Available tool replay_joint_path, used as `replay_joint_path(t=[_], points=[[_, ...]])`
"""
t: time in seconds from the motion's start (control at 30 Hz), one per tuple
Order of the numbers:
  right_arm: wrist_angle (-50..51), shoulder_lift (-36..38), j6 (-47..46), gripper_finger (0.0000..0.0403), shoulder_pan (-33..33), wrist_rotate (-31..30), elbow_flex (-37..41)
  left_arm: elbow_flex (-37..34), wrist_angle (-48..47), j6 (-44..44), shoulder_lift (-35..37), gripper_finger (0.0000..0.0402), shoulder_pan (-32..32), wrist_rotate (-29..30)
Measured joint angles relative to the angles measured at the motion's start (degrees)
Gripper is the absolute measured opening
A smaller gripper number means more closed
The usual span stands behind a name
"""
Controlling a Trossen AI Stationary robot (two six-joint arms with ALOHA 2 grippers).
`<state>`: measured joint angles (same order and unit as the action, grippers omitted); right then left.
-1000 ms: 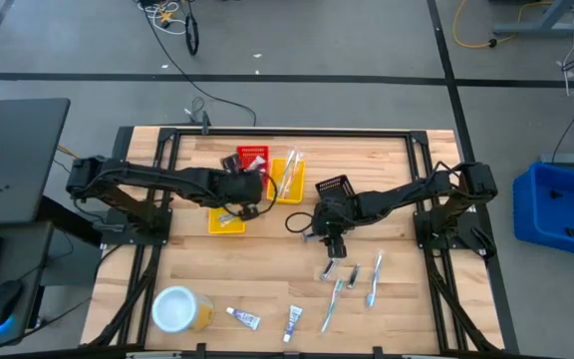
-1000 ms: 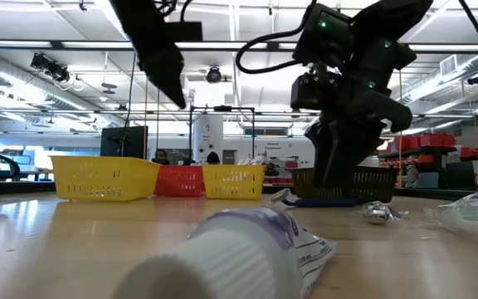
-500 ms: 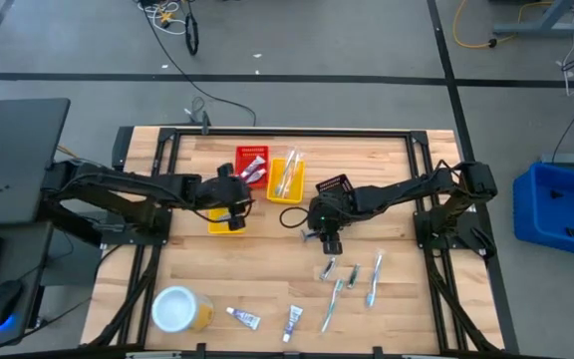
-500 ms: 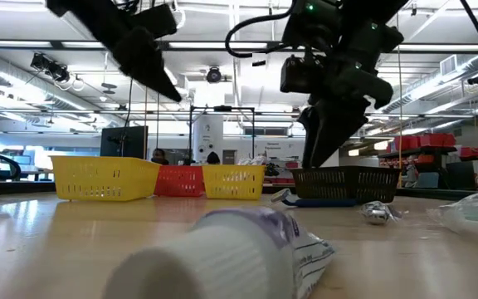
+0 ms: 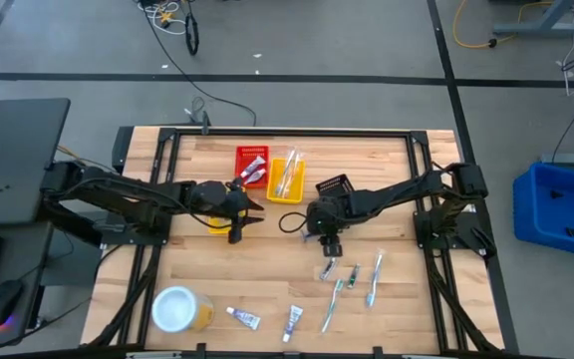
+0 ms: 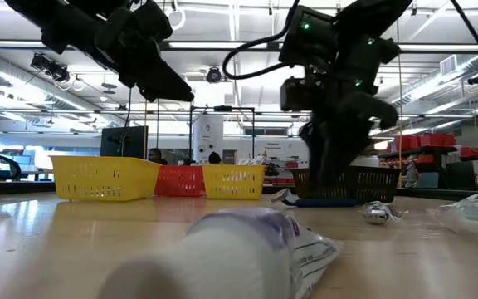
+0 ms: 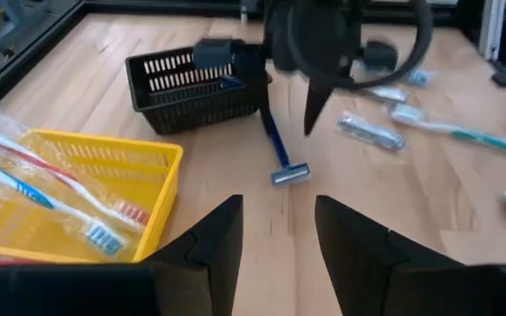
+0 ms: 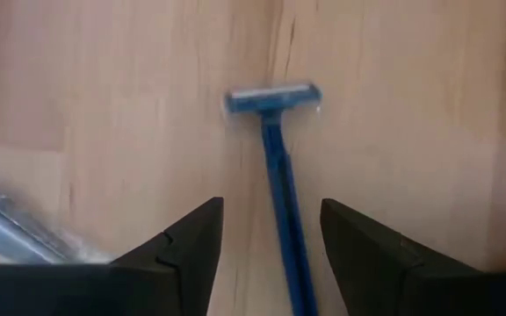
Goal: Pick & Place Travel size toiletries
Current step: Put the blue razor into the black bin
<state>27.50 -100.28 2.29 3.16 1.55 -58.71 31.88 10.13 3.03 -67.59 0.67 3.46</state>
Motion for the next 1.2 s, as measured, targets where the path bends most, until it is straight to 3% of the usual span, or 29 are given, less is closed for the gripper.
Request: replay_joint_path(t=[0.3,0.5,0.8,1.2], points=[[0.7,-0.7,1.6,0.0197,-1.8,-1.0,0.3,-1.3,1.1,2.6,0.0,0.0153,0.0,1.7],[-0.1,-1.7,1.9,0.0191,-2.4,3.0,1.3,-1.2,1.0,3.7,0.0,0.0153,0.0,1.9],[-1.0,-2.8,3.6,0.0179,-2.3,3.1,1.3,-1.2,1.1,4.7,0.0,0.0153,0.0,2.0],[-1.7,-2.9,5.1,0.0079,-2.3,3.1,1.4,-1.2,1.1,5.2,0.0,0.0153,0.0,1.9]])
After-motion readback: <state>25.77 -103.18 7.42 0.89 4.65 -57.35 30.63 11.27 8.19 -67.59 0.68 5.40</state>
